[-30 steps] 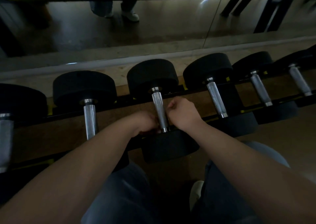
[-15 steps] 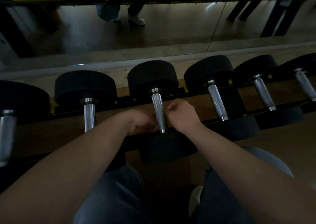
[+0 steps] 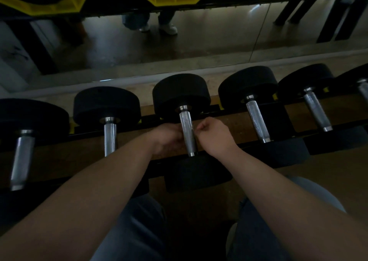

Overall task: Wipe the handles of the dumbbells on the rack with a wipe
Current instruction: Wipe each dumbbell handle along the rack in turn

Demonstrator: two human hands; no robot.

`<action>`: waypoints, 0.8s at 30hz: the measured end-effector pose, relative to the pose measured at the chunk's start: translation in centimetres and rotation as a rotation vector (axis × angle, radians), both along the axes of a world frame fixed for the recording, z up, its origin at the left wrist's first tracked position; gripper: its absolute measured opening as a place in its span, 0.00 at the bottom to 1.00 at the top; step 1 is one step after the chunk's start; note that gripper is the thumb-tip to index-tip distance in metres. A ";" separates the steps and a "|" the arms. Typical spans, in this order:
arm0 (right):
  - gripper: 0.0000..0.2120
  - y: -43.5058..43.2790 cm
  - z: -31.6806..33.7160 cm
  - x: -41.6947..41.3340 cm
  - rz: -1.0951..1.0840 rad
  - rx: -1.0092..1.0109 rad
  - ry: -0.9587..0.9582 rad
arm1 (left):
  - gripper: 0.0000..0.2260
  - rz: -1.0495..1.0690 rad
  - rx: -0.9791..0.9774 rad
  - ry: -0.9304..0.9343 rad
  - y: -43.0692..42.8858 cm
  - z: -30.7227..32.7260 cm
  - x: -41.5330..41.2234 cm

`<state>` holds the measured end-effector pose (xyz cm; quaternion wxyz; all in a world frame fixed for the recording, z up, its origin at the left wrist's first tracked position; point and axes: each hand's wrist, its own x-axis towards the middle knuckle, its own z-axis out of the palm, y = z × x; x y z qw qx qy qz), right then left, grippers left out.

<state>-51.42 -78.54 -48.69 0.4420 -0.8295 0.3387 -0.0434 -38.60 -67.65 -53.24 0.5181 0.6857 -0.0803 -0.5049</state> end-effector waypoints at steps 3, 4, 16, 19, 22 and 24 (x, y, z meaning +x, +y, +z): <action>0.04 0.0 0.0 -0.1 0.000 0.017 -0.026 | 0.11 0.330 -0.166 -0.005 -0.9 -0.1 1.4; 0.04 0.0 0.0 -0.2 -0.002 0.018 -0.036 | 0.10 0.286 -0.153 -0.015 -0.6 -0.2 1.3; 0.04 -0.1 0.2 -0.8 0.019 0.046 -0.081 | 0.05 0.282 0.057 -0.305 0.0 3.3 -0.8; 0.04 -0.1 0.1 -0.7 0.030 0.042 -0.069 | 0.02 -0.085 0.342 -0.545 1.9 3.7 -3.0; 0.05 -0.1 -0.1 -0.4 0.043 0.015 -0.050 | 0.04 -0.135 0.374 -0.686 3.1 3.4 -4.7; 0.04 -0.1 -0.1 -0.3 0.052 0.017 -0.045 | 0.03 -0.024 0.290 -0.781 2.9 3.3 -5.2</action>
